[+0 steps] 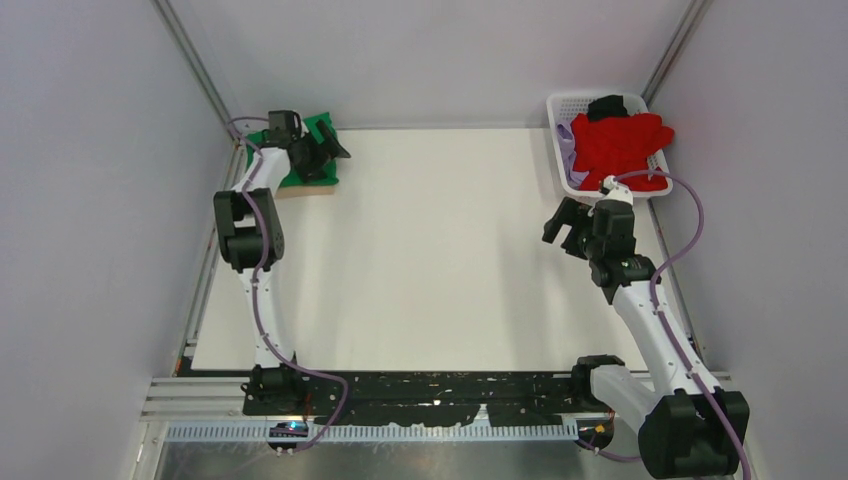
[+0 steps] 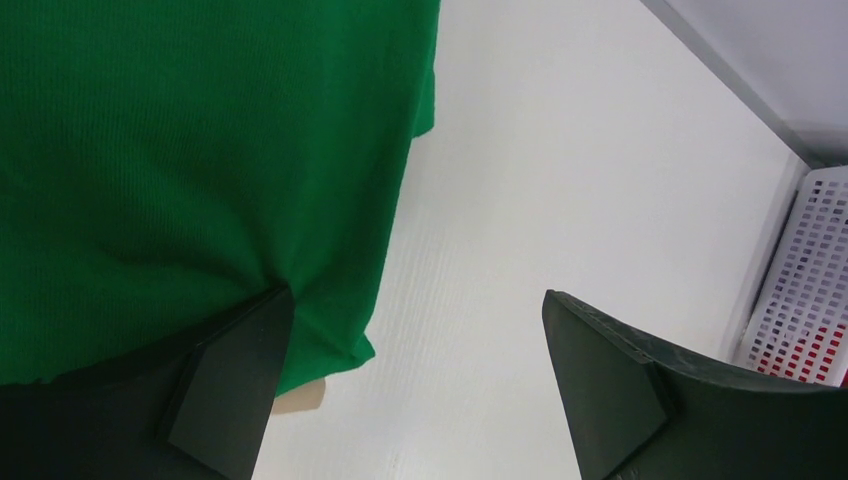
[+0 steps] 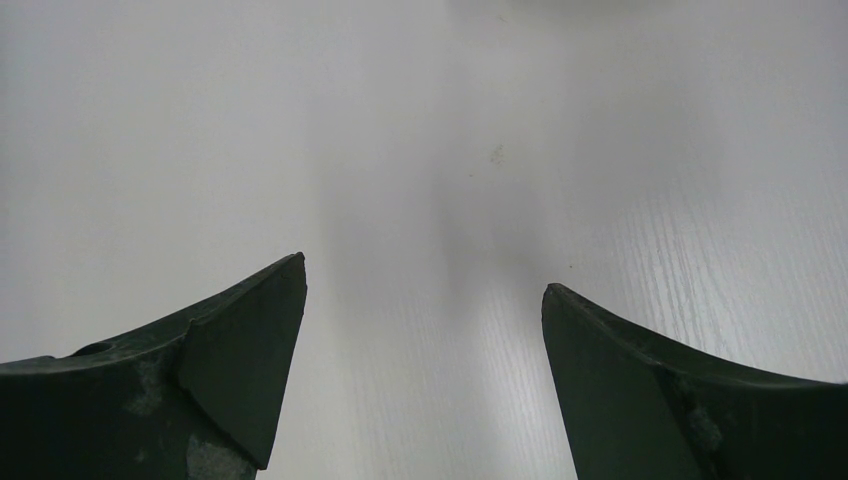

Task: Fold and stack the t-shirts
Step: Put the neatly folded tshirt into the corner of the board with the left arm, then reset both arms

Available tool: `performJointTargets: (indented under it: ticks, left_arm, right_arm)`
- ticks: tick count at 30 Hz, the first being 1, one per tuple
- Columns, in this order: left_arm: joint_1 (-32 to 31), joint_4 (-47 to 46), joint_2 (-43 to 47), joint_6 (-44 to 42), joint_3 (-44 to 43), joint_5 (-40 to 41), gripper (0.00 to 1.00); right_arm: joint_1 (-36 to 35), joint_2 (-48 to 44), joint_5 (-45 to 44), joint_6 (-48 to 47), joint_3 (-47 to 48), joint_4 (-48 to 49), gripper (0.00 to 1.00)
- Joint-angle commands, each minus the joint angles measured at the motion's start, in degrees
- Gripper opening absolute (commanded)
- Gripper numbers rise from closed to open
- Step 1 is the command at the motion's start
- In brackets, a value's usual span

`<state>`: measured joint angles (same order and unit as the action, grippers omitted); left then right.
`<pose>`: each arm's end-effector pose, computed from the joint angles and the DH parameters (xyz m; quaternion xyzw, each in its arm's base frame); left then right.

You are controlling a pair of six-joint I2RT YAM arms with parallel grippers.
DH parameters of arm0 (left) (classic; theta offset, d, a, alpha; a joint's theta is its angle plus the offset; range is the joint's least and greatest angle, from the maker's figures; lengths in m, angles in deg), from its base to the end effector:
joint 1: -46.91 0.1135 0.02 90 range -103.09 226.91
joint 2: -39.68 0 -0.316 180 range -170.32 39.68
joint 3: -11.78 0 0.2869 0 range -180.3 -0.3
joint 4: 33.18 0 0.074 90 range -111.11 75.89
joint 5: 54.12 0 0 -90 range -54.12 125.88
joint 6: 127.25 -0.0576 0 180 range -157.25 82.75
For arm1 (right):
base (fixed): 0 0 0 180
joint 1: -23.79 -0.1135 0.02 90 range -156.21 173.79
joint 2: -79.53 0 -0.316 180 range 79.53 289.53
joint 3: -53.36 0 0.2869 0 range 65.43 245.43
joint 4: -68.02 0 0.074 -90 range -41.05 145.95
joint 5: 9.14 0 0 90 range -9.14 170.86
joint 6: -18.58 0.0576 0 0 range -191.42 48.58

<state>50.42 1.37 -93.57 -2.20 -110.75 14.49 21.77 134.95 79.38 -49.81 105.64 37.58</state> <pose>0.6084 0.0163 0.1996 -0.2334 0.8811 -0.2668 0.3132 0.2366 0.0069 0.2852 0.1559 0.8673 0.0856 0.4650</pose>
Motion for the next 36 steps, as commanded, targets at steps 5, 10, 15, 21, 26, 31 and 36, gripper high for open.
performJointTargets:
  ticks: [5,10,15,21,26,31,36]
  left_arm:
    - [-1.1,3.2,22.9,-6.2,5.6,1.8,1.00]
    - [-5.3,1.8,44.2,-10.3,25.9,13.7,1.00]
    - [-9.4,-4.4,66.6,-10.1,52.4,23.0,1.00]
    - [-10.5,-6.8,82.0,-12.6,70.3,22.8,0.99]
    - [-10.6,-13.5,91.4,-13.4,79.0,23.8,1.00]
    - [-10.6,-17.0,96.1,-14.2,82.3,27.0,1.00]
    - [-10.6,-17.6,95.9,-14.3,82.3,27.4,1.00]
  right_arm:
    - [0.3,-5.6,-1.4,-0.5,-0.4,2.2,0.95]
    - [0.4,-8.7,-2.8,-0.5,-2.8,1.9,0.96]
    - [0.4,-12.0,-7.8,-0.1,-5.3,1.5,0.95]
    - [0.4,-15.3,-13.7,0.5,-7.5,2.1,0.95]
    - [0.4,-17.1,-17.3,1.9,-9.4,3.3,0.96]
    - [0.4,-16.7,-18.9,1.2,-10.2,3.2,0.95]
    - [0.4,-16.0,-19.4,1.0,-10.0,3.1,0.95]
